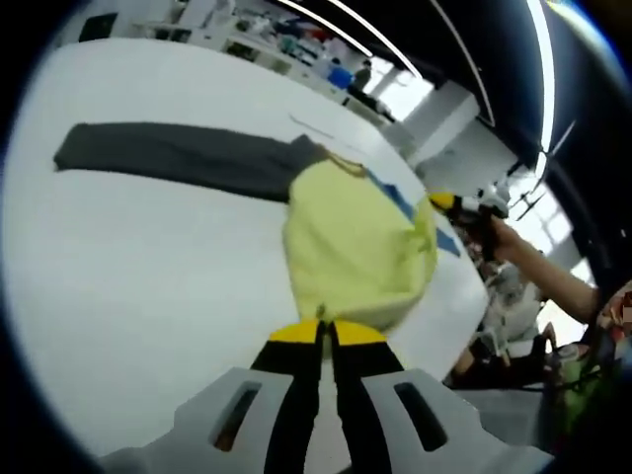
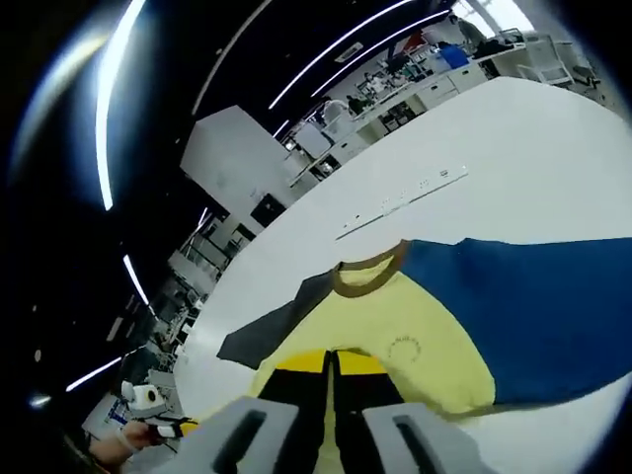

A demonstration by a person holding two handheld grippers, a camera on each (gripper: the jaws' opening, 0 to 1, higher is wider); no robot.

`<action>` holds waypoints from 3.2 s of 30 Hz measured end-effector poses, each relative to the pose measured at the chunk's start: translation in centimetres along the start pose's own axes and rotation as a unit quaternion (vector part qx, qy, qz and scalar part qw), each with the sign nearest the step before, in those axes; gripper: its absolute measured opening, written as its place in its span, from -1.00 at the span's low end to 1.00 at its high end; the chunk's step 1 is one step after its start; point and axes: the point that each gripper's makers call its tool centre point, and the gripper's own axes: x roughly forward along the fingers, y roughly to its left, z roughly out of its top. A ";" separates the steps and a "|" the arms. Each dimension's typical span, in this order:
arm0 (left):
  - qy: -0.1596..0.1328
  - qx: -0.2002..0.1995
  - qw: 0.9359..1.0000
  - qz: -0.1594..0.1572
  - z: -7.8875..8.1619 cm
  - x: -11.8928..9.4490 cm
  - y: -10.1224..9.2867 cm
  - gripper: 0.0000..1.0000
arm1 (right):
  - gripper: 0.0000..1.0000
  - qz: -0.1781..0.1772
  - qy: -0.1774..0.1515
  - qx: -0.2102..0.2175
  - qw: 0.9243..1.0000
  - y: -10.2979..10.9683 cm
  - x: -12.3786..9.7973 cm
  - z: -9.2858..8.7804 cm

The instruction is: Fold the garment on the visible template until the final outline fits inside the template.

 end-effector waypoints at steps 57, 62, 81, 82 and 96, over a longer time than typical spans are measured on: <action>-0.001 -0.022 1.000 0.014 0.4 0.9 1.6 -0.99 | 0.47 -0.002 0.081 -0.187 0.979 -2.0 -1.7 -2.9; -0.001 -0.024 1.000 0.015 0.3 0.9 1.8 -0.99 | 0.13 -0.001 0.093 -0.156 0.983 -2.8 -2.2 -4.3; 0.000 -0.029 0.999 0.018 0.1 1.0 2.0 -0.99 | -0.54 -0.004 0.100 -0.069 0.993 -4.6 -1.5 -6.6; 0.000 -0.029 0.999 0.018 0.1 1.0 2.0 -0.99 | -0.60 -0.004 0.101 -0.066 0.993 -4.6 -1.4 -6.7; 0.000 -0.026 0.999 0.019 0.1 0.8 1.6 -0.99 | -1.00 0.019 0.069 -0.017 0.997 -2.8 -4.3 -5.9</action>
